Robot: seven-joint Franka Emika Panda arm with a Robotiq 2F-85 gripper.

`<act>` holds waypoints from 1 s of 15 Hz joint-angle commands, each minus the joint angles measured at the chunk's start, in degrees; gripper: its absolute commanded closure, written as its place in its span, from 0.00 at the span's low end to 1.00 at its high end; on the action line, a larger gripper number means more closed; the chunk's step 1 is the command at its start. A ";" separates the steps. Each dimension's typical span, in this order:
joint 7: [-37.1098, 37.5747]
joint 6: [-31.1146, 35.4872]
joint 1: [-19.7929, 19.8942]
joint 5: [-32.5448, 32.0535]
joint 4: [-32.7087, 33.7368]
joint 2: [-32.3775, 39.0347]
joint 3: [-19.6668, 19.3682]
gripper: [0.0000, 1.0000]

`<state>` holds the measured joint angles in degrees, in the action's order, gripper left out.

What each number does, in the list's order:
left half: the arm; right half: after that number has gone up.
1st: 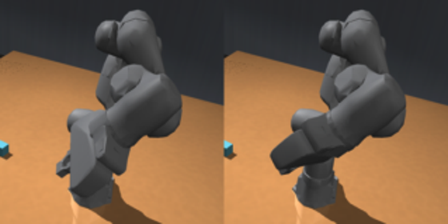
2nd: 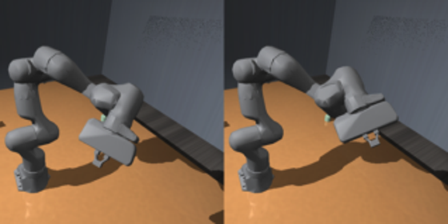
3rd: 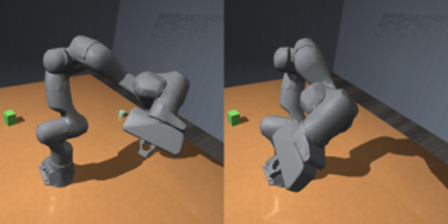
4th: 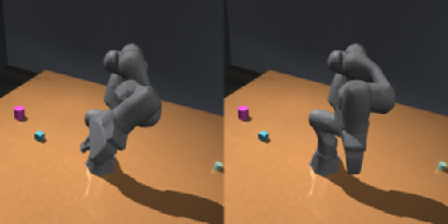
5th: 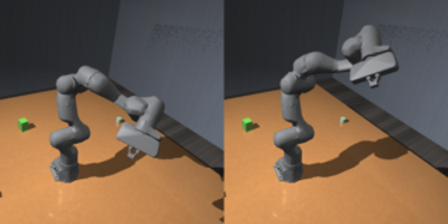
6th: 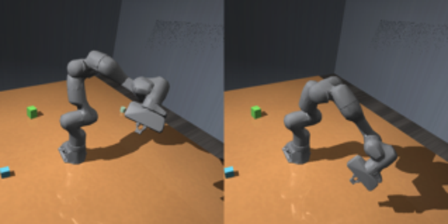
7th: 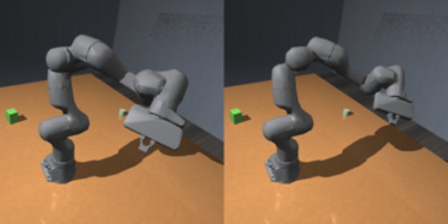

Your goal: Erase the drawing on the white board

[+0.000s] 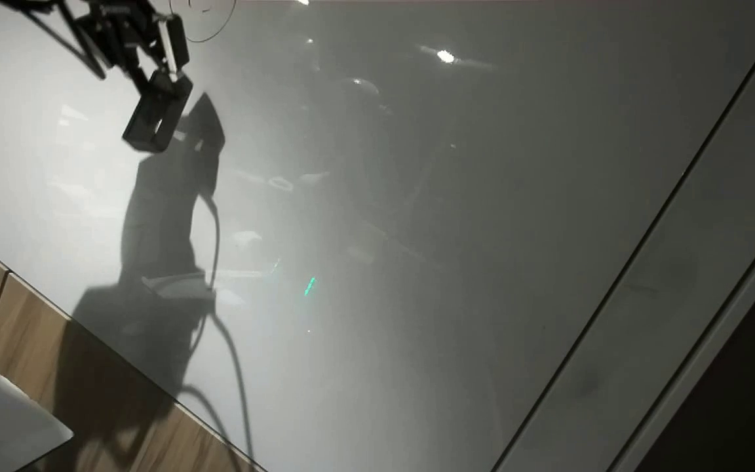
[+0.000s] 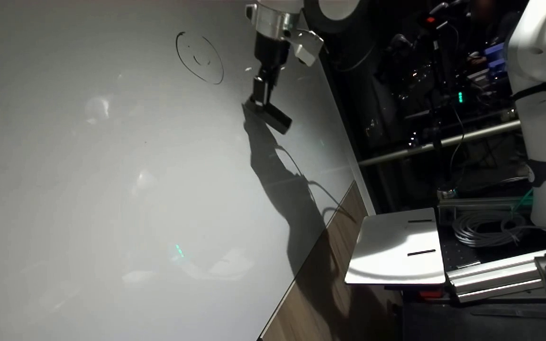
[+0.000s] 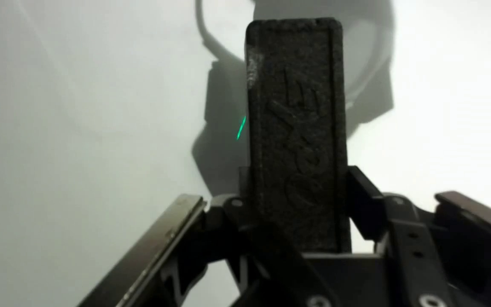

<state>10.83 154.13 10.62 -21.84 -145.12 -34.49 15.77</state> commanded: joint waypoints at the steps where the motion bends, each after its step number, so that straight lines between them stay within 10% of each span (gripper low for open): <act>1: -4.51 -0.11 -3.21 0.35 -11.65 -2.92 -4.82 0.70; 15: -10.47 -5.89 -9.32 6.05 -7.71 -5.14 -8.48 0.70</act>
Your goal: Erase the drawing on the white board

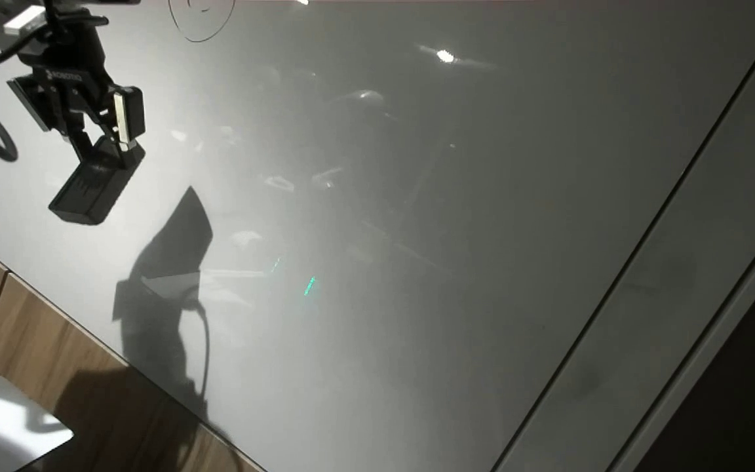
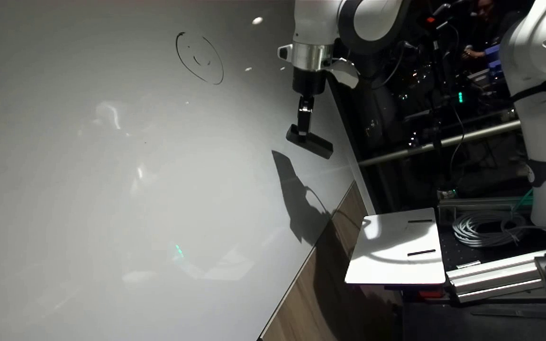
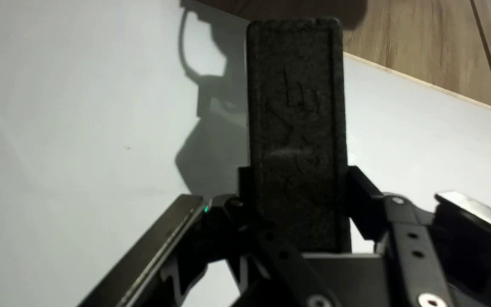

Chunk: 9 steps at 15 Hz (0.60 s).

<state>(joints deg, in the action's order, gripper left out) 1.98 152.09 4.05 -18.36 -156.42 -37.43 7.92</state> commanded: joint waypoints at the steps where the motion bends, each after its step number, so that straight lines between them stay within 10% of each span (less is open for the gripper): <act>1: -1.51 -4.08 -3.07 2.83 5.06 -2.13 -0.41 0.70; 9: -0.47 -2.75 -3.57 4.84 17.22 4.34 -0.34 0.70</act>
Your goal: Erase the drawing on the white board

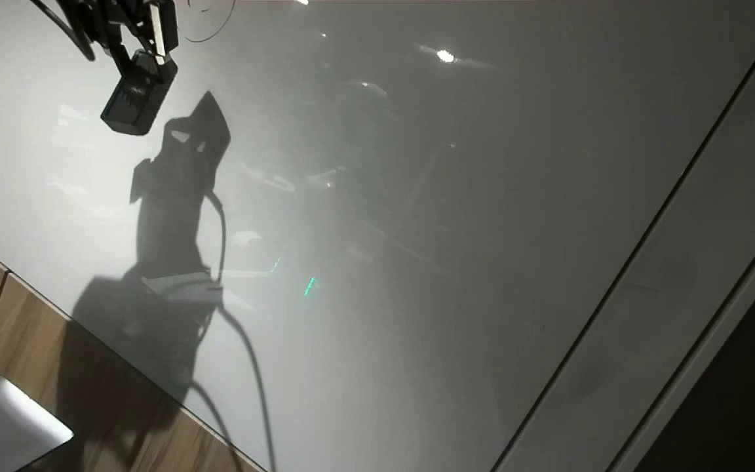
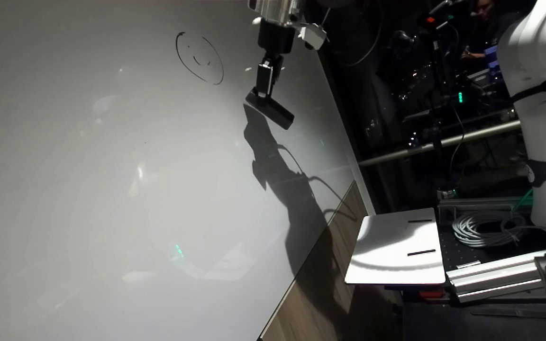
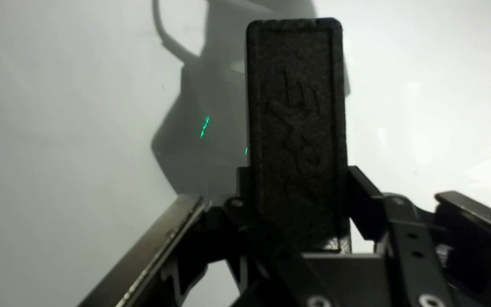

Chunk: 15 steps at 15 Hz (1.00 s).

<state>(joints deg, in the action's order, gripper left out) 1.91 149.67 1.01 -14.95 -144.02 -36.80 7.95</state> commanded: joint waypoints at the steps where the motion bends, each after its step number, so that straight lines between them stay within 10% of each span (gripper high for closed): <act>1: -0.28 -1.12 -0.89 1.89 5.89 3.60 -0.16 0.70; 15: -0.18 0.33 -0.43 1.00 13.26 8.76 -0.24 0.70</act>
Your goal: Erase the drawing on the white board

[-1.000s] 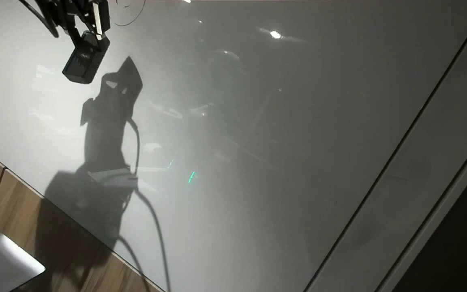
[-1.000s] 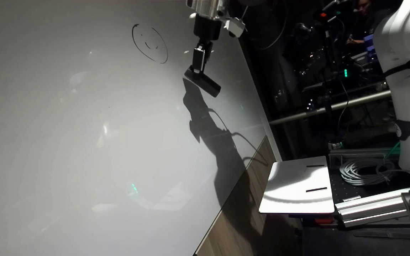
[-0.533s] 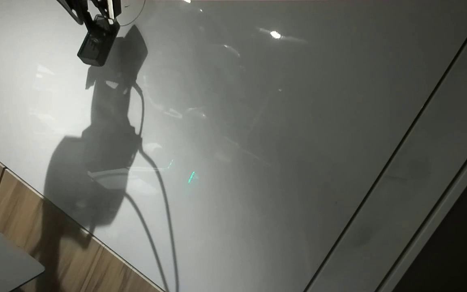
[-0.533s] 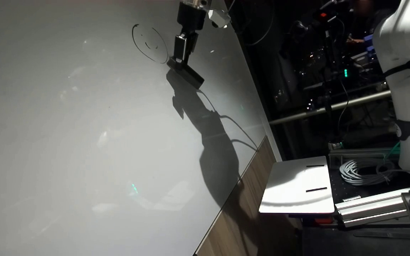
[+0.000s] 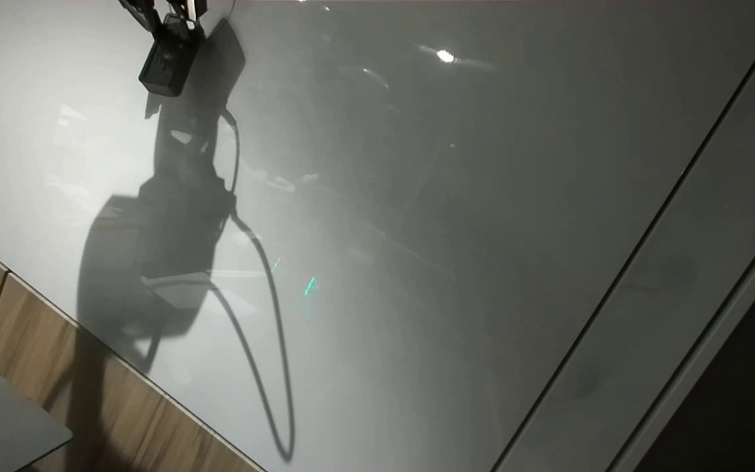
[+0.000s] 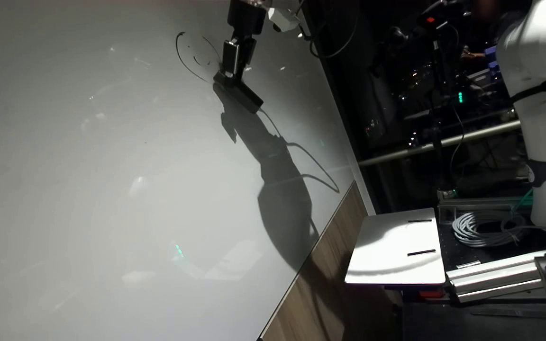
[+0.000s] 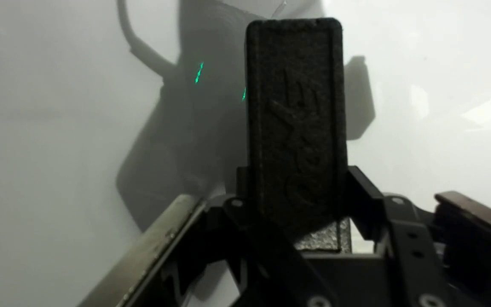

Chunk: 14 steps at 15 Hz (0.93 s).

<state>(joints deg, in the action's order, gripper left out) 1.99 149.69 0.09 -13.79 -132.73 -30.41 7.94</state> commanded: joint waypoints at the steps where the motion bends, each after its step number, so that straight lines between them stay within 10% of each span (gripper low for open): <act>1: 0.08 0.32 0.72 -0.38 2.07 2.69 -0.02 0.70; 14: -0.74 -1.59 3.75 -1.55 12.70 8.10 -1.82 0.70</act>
<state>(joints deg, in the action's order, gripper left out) 2.06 147.60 1.98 -14.02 -128.63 -28.09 7.58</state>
